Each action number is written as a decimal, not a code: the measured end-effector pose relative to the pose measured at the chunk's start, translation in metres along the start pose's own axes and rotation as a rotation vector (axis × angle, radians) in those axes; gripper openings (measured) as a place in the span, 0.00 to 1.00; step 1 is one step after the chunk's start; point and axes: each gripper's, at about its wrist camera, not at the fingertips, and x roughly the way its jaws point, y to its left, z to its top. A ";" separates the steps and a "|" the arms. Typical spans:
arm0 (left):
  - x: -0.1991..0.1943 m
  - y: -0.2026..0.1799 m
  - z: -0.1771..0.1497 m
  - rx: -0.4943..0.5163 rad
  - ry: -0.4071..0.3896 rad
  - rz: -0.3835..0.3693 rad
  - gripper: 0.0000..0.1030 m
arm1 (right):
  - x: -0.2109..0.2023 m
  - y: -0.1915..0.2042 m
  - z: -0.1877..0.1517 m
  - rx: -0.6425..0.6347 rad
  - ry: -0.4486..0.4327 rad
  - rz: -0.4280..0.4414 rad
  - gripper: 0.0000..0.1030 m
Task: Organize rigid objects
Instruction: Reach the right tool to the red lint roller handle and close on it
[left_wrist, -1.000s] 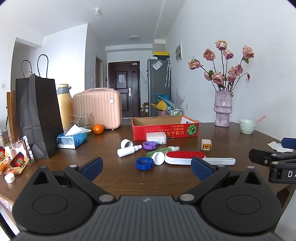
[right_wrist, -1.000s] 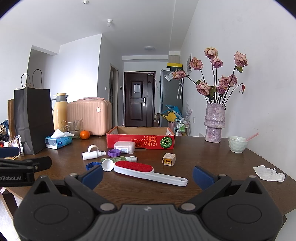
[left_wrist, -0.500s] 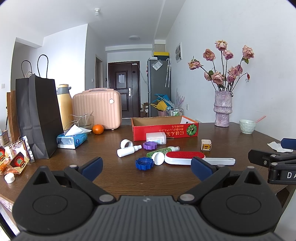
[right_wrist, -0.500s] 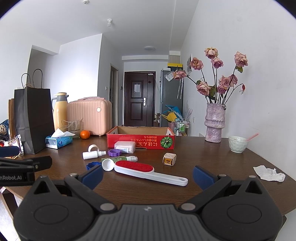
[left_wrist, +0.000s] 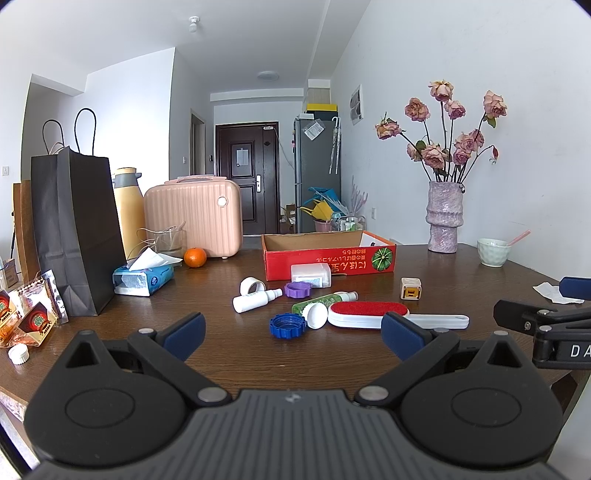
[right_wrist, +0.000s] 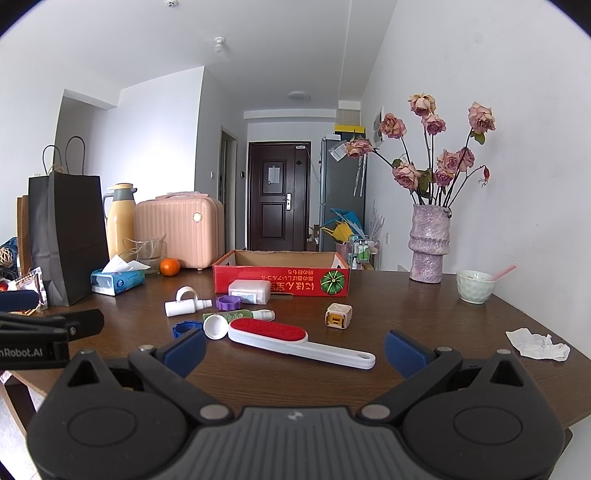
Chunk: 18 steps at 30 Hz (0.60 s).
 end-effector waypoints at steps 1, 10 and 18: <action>0.000 0.000 0.000 0.000 0.001 0.001 1.00 | 0.000 0.000 -0.001 0.000 0.001 0.001 1.00; 0.001 0.000 -0.001 -0.001 0.001 0.001 1.00 | 0.002 0.002 -0.003 0.001 0.004 0.001 1.00; 0.014 -0.001 -0.005 -0.017 0.034 0.012 1.00 | 0.016 0.001 -0.006 -0.002 0.045 0.013 1.00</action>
